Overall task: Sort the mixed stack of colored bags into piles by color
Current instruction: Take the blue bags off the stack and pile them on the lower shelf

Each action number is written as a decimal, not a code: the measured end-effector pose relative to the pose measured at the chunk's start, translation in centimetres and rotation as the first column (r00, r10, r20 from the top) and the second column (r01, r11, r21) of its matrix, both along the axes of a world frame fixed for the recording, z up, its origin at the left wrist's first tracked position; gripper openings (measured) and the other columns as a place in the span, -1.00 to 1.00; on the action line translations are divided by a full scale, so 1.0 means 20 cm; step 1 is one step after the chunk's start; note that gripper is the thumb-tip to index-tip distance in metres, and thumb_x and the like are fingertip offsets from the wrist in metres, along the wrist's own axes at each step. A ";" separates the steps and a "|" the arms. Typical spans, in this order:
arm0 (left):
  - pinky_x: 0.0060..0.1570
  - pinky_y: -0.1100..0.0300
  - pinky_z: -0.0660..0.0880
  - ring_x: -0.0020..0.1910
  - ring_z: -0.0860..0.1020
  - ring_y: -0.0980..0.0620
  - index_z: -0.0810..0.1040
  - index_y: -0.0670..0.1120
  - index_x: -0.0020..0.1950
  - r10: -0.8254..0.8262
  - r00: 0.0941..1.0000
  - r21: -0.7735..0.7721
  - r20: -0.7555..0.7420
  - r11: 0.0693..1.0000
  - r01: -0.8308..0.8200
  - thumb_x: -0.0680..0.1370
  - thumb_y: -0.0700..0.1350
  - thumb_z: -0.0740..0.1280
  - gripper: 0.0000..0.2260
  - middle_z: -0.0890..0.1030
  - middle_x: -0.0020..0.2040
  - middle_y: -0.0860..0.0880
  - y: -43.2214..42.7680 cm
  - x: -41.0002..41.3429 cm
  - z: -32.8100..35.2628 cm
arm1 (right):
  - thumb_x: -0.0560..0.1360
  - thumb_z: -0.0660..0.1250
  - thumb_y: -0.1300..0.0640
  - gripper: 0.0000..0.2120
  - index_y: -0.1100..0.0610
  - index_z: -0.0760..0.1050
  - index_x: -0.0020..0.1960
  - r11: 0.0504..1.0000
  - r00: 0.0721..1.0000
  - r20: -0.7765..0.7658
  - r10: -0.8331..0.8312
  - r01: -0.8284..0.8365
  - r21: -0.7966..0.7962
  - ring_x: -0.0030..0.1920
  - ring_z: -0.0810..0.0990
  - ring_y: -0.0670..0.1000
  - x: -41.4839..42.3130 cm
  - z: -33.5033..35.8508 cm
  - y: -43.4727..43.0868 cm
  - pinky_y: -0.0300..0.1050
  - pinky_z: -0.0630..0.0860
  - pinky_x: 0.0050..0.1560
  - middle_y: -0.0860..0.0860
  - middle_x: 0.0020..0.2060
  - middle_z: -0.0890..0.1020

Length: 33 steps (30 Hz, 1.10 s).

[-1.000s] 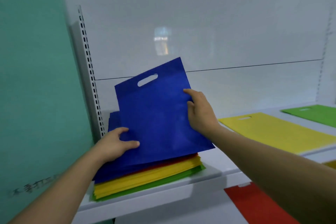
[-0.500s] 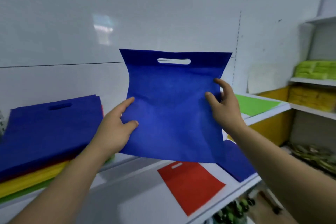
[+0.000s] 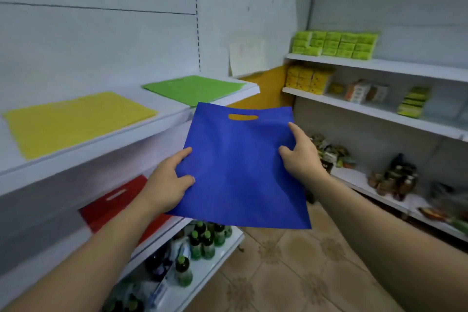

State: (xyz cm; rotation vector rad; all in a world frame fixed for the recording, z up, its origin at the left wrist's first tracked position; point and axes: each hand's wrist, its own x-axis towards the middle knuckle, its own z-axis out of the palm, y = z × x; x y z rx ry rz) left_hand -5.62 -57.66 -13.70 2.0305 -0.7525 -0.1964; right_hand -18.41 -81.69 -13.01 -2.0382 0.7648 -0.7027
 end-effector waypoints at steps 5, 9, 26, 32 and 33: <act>-0.01 0.27 0.35 0.06 0.43 0.10 0.30 -0.02 0.48 -0.063 0.994 0.078 -0.086 0.994 0.070 0.51 -0.31 0.31 -0.44 0.42 0.34 -0.01 -0.34 -0.04 -0.23 | 0.61 0.19 0.14 -0.44 0.05 0.07 0.55 0.997 0.986 -0.150 -0.073 0.072 -0.014 0.48 0.21 0.05 -0.13 -0.21 -0.29 -0.01 0.24 0.43 -0.02 0.51 0.19; -0.05 0.26 0.38 0.04 0.45 0.07 0.29 -0.02 0.48 -0.071 0.987 0.105 -0.141 0.991 0.086 0.52 -0.30 0.32 -0.44 0.41 0.37 -0.02 -0.53 0.04 -0.37 | 0.62 0.20 0.09 -0.45 0.07 0.09 0.55 0.996 0.974 -0.205 -0.094 0.093 -0.018 0.48 0.21 0.05 -0.06 -0.32 -0.47 0.00 0.24 0.45 0.00 0.51 0.21; 0.13 0.23 0.37 0.23 0.44 -0.03 0.29 -0.02 0.47 0.184 0.926 0.118 -0.328 0.981 -0.153 0.53 -0.28 0.33 -0.46 0.39 0.39 -0.07 -0.93 0.72 -0.72 | 0.60 0.22 0.09 -0.48 0.09 0.16 0.52 0.991 0.925 -0.363 0.109 -0.130 -0.034 0.41 0.33 0.07 0.93 -0.53 -0.98 -0.01 0.31 0.37 0.04 0.44 0.32; 0.17 0.21 0.39 0.19 0.45 0.02 0.28 -0.05 0.47 0.386 0.843 0.151 -0.375 0.922 -0.355 0.53 -0.26 0.34 -0.46 0.39 0.38 -0.08 -0.89 0.81 -0.88 | 0.60 0.24 0.12 -0.53 0.11 0.24 0.47 0.932 0.864 -0.376 0.336 -0.363 -0.001 0.34 0.40 0.09 1.31 -0.69 -0.99 -0.06 0.37 0.26 0.06 0.38 0.40; 0.20 0.20 0.39 0.23 0.45 -0.01 0.29 -0.06 0.47 0.433 0.824 0.168 -0.365 0.901 -0.399 0.53 -0.26 0.35 -0.46 0.38 0.39 -0.08 -0.89 0.81 -0.91 | 0.60 0.24 0.13 -0.55 0.12 0.26 0.46 0.915 0.847 -0.371 0.381 -0.403 0.019 0.33 0.41 0.09 1.37 -0.71 -0.99 -0.07 0.38 0.25 0.06 0.38 0.41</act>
